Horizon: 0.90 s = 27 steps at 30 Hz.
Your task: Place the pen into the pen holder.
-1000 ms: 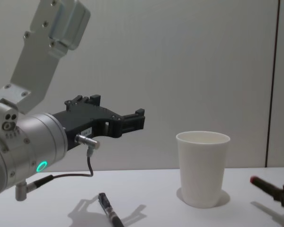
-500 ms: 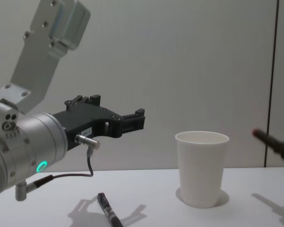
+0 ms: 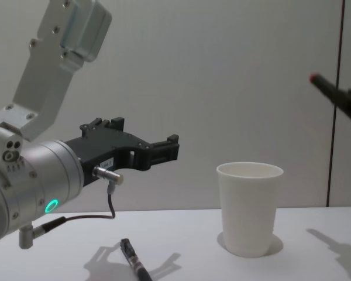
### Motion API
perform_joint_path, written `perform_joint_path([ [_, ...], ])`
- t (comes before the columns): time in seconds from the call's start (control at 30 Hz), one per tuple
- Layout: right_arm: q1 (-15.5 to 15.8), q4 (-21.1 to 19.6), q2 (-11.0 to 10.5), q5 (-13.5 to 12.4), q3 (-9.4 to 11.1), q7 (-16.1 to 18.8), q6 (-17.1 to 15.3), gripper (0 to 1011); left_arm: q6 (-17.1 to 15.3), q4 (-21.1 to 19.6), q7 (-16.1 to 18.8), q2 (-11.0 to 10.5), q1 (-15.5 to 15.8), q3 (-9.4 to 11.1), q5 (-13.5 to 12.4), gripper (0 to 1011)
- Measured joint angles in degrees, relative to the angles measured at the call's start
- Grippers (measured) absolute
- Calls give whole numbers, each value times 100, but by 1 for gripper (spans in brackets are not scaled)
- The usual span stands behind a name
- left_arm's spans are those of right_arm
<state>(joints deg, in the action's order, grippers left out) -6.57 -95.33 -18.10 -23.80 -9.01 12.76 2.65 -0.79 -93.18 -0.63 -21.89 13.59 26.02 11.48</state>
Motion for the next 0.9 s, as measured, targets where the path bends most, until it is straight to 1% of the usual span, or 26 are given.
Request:
perform_joint_path([
  [0.1,-182,120,99,-51,-19,64,130,178,0,0,0,0,0,0,0,1001],
  [0.13,-182,120,99,-51,-19,64,130,178,0,0,0,0,0,0,0,1001],
  [0.23,-384,297,226,-44,-71,114,183,177,0,0,0,0,0,0,0,1001],
  [0.37,-518,435,322,7,-120,143,203,178,0,0,0,0,0,0,0,1001],
  [0.43,-657,608,421,84,-180,173,215,178,0,0,0,0,0,0,0,1001],
  [0.47,-657,608,421,84,-180,173,215,178,0,0,0,0,0,0,0,1001],
  [0.53,-793,808,529,163,-246,206,243,178,0,0,0,0,0,0,0,1001],
  [0.63,-888,956,600,223,-287,231,275,178,0,0,0,0,0,0,0,1001],
  [0.77,-1060,1232,728,307,-362,273,358,178,0,0,0,0,0,0,0,1001],
  [0.9,-1258,1552,872,409,-442,320,518,178,0,0,0,0,0,0,0,1001],
])
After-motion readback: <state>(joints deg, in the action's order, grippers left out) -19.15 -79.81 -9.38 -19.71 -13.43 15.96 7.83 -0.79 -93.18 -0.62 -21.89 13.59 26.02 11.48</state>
